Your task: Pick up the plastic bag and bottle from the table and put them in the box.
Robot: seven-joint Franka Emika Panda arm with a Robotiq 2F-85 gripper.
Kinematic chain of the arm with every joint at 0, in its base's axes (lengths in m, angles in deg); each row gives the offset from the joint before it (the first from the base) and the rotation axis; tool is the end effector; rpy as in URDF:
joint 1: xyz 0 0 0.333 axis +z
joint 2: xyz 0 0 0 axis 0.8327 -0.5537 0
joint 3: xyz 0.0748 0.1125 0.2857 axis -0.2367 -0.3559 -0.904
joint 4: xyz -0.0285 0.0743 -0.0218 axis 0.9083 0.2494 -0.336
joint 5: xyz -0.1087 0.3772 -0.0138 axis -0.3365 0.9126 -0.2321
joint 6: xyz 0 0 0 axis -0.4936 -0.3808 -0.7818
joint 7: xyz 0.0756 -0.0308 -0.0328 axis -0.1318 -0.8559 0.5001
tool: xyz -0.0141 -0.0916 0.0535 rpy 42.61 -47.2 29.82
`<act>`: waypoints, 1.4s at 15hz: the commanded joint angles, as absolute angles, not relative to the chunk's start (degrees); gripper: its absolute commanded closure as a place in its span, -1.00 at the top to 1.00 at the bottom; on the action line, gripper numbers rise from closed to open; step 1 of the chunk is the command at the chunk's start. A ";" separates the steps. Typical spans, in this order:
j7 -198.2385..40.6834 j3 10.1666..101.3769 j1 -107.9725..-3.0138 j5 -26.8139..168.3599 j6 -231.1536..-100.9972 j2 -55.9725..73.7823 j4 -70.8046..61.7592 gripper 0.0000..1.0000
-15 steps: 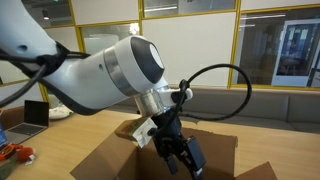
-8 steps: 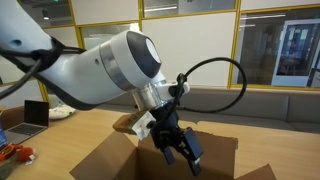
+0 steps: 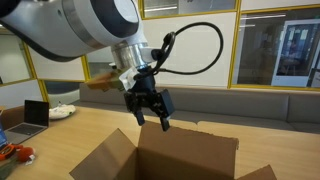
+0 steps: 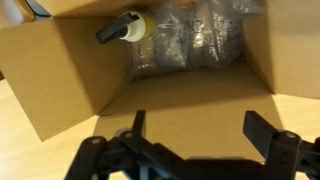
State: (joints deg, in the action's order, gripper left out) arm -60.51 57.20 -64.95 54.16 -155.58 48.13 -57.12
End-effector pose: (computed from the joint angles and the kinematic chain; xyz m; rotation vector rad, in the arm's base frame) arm 0.3996 -0.1128 0.4176 2.8231 -0.6435 0.0778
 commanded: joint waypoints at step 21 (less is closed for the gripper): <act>-84.47 54.63 -60.45 71.14 -112.61 64.27 -39.29 1.00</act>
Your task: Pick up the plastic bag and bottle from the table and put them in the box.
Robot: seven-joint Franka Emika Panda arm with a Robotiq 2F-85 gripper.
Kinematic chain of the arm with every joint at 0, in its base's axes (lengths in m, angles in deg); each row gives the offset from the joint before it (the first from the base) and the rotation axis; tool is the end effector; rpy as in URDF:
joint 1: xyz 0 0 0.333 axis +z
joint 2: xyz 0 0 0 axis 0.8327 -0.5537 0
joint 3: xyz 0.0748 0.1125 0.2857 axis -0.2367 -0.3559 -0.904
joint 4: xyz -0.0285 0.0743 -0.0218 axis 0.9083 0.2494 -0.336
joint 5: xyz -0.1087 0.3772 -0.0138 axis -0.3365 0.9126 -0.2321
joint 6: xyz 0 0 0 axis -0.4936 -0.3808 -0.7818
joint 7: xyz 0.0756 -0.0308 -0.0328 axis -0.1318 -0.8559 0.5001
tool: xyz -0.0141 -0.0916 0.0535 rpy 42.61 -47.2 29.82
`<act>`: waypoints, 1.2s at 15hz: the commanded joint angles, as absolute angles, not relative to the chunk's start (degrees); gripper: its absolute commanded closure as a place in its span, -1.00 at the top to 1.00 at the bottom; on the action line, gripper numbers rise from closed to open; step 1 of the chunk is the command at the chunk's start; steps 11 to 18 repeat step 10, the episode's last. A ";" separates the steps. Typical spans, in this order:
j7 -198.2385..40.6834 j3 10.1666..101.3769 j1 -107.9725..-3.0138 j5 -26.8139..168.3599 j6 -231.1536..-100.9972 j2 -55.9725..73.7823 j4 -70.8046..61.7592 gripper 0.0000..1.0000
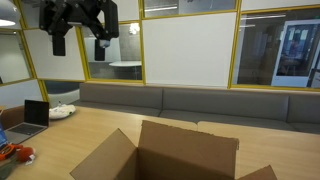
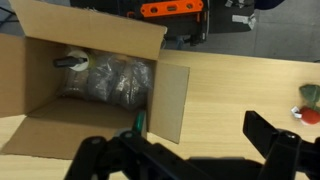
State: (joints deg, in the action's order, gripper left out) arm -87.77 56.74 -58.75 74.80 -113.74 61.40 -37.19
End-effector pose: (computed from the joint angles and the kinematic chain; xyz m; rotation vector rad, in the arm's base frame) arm 0.3349 -0.0489 0.6082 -3.0557 0.0454 0.1738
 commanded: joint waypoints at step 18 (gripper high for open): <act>-84.31 55.32 -59.73 70.24 -112.65 62.98 -39.67 1.00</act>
